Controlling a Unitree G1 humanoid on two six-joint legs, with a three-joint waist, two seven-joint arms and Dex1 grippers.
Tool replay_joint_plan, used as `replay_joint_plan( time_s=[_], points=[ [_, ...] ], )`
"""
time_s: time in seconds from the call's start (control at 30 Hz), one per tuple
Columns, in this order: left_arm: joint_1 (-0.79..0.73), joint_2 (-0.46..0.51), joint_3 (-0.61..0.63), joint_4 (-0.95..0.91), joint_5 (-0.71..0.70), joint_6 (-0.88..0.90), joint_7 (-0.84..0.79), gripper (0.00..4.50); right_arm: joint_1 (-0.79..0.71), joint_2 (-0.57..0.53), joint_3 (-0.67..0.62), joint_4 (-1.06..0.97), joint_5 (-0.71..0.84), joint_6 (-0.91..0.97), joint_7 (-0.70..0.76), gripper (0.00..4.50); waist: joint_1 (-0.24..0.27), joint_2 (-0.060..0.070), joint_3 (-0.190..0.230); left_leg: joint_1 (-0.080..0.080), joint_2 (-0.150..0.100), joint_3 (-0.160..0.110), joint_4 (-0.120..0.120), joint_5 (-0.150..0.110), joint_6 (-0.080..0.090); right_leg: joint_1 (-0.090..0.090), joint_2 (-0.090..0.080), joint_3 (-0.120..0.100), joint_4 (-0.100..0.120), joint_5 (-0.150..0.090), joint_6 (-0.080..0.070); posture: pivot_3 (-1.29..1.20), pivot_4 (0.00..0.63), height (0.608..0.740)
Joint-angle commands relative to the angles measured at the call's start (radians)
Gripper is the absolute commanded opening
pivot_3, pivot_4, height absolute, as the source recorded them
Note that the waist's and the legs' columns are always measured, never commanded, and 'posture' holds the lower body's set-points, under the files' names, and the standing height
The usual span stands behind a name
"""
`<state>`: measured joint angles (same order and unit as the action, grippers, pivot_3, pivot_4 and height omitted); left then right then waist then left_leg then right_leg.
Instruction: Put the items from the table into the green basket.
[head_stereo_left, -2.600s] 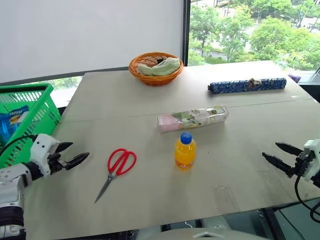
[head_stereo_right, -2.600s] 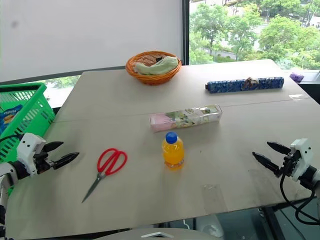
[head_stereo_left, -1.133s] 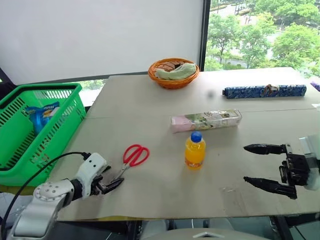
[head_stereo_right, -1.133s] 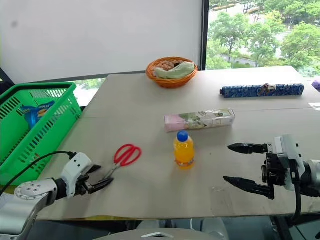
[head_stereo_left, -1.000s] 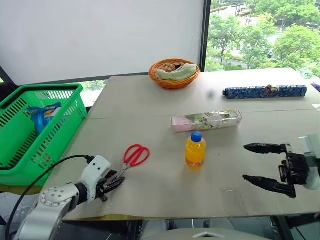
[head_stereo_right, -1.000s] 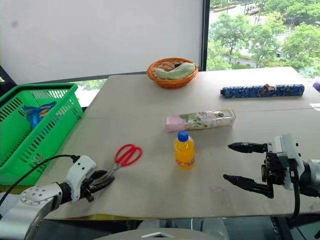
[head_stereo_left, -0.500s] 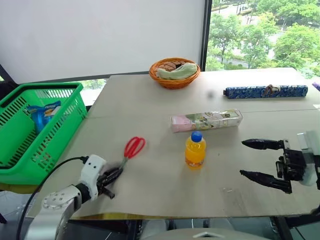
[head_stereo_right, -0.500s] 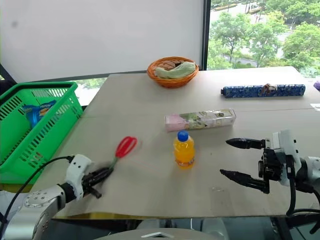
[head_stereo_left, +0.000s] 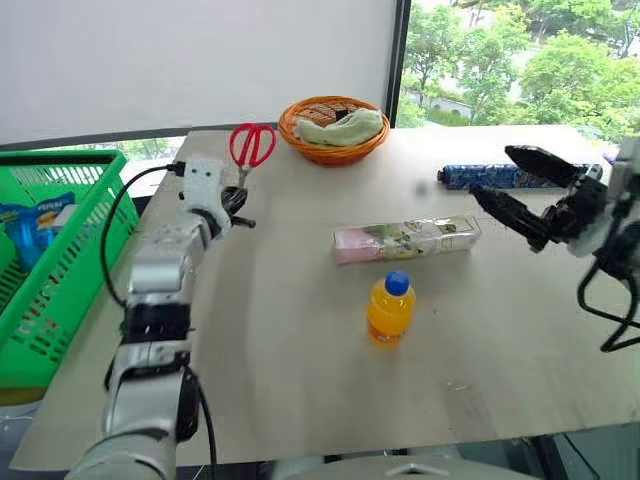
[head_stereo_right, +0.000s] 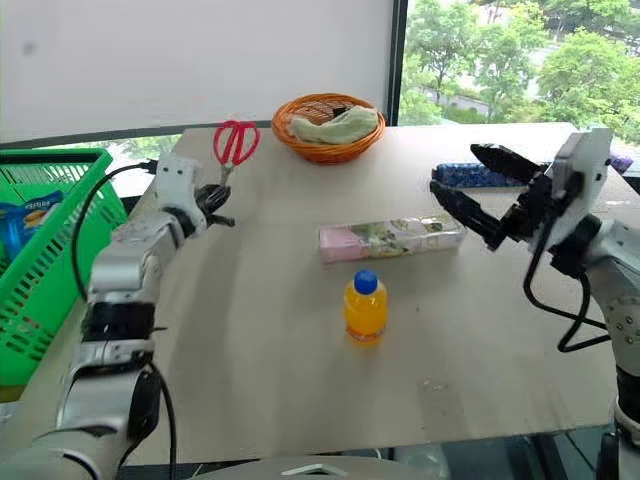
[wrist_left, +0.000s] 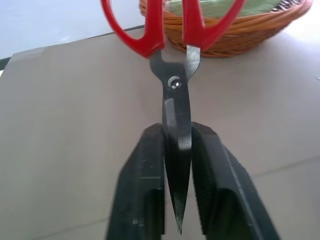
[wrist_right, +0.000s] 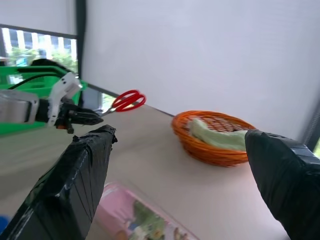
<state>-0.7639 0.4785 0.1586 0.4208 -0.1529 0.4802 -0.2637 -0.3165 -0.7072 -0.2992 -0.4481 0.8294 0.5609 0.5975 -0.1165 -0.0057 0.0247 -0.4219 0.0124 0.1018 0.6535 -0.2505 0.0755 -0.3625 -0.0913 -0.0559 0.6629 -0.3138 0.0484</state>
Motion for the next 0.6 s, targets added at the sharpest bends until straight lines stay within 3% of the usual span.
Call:
replay_joint_plan(
  time_s=[0.03,0.13,0.27,0.4,0.47,0.5,0.6],
  points=[
    [-0.083,-0.011,0.066,0.021,-0.018,-0.168,0.036,2.89,0.012,-0.013,-0.027,-0.042,-0.014,0.005,-0.025,4.5,-0.011,0.0,0.0,0.0,0.0,0.0,0.0,0.0,0.0,0.0,0.001,0.0,0.0,0.0,0.0,-0.32,0.0,0.74],
    [-0.056,-0.043,0.114,-0.038,-0.104,-0.197,-0.028,2.89,0.066,-0.025,-0.033,-0.07,-0.038,-0.001,-0.018,4.5,-0.035,0.0,0.0,0.001,0.0,0.0,-0.002,0.0,0.0,0.001,0.001,0.0,-0.001,0.0,0.001,-0.33,0.0,0.74],
    [0.15,-0.057,0.044,-0.372,-0.318,-0.024,-0.291,2.89,0.162,-0.022,-0.074,-0.121,-0.012,-0.019,0.025,4.5,-0.068,0.002,0.0,0.006,0.001,0.0,-0.001,0.0,0.0,0.006,0.001,0.0,0.0,-0.001,0.002,-0.33,0.0,0.74],
    [0.412,0.072,-0.026,-0.653,-0.506,0.149,-0.565,2.89,0.301,-0.078,-0.093,-0.106,-0.09,-0.057,0.132,4.5,-0.095,0.002,0.002,0.01,0.002,-0.001,0.002,0.0,-0.001,0.011,0.002,0.001,0.001,-0.001,0.003,-0.32,0.0,0.74],
    [0.444,0.131,-0.026,-0.638,-0.511,0.176,-0.614,2.89,0.384,-0.135,-0.066,-0.096,-0.186,-0.088,0.179,4.5,-0.097,0.002,0.004,0.016,0.004,0.0,0.002,0.0,-0.002,0.016,0.004,0.002,0.002,0.0,0.003,-0.3,0.0,0.74],
    [0.438,0.158,-0.035,-0.615,-0.491,0.161,-0.638,2.89,0.421,-0.151,-0.055,-0.098,-0.21,-0.11,0.212,4.5,-0.096,0.002,0.004,0.026,0.004,0.0,0.001,-0.002,-0.005,0.023,0.004,0.002,0.001,-0.001,0.002,-0.29,0.0,0.74],
    [0.438,0.259,-0.11,-0.566,-0.404,0.083,-0.767,2.89,0.519,-0.177,-0.017,-0.109,-0.266,-0.151,0.283,4.5,-0.086,0.002,0.005,0.027,0.004,0.0,0.0,-0.003,-0.006,0.024,0.004,0.002,0.001,0.0,0.0,-0.29,0.0,0.74]
  ],
)
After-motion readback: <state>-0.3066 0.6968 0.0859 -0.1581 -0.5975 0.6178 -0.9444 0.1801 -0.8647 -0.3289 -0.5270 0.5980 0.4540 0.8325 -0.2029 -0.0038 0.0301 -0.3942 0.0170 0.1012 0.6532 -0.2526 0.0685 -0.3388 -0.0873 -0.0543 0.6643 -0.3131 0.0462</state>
